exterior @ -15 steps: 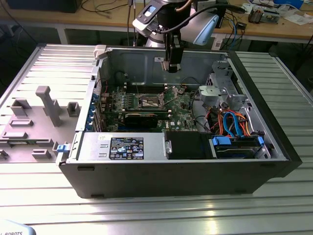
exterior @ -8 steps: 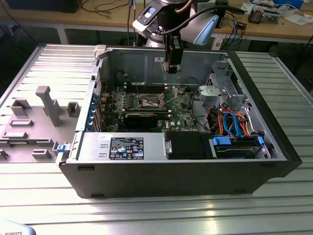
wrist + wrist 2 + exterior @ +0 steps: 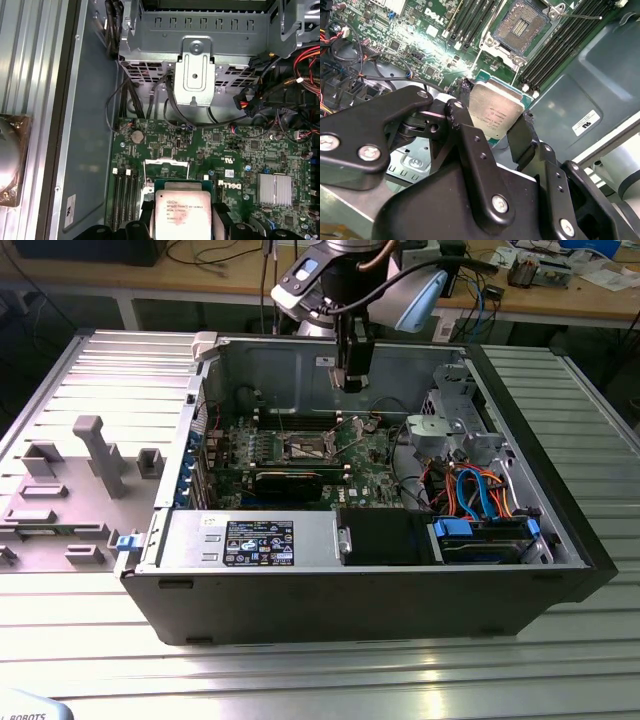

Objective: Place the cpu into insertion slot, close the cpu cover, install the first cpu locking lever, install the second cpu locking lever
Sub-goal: 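Place the cpu into insertion slot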

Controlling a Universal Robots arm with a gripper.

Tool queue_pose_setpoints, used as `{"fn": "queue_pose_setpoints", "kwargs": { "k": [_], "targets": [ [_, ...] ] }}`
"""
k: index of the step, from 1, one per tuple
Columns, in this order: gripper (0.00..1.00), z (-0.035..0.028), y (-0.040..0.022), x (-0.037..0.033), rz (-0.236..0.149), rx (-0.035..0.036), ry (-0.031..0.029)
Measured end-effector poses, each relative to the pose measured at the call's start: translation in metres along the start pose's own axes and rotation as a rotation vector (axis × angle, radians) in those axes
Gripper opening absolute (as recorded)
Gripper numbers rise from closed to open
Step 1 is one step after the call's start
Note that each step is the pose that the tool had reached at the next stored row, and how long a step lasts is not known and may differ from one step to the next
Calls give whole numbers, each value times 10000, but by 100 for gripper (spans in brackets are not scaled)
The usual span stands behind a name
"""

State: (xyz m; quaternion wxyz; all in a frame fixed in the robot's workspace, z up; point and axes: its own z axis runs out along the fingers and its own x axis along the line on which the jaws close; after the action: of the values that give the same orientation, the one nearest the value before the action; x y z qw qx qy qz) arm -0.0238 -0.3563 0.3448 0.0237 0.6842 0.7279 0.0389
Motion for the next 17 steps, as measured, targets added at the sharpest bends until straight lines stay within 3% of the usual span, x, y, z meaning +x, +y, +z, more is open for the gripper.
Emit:
{"fn": "queue_pose_setpoints", "kwargs": {
  "k": [1, 5, 11, 17],
  "targets": [
    [54, 46, -8, -1, 281, -5, -25],
    [54, 83, -88, 3, 374, -6, -34],
    [54, 163, -98, 2, 880, -15, -80],
    [54, 184, -100, 2, 916, -17, -82]
  ]
}}
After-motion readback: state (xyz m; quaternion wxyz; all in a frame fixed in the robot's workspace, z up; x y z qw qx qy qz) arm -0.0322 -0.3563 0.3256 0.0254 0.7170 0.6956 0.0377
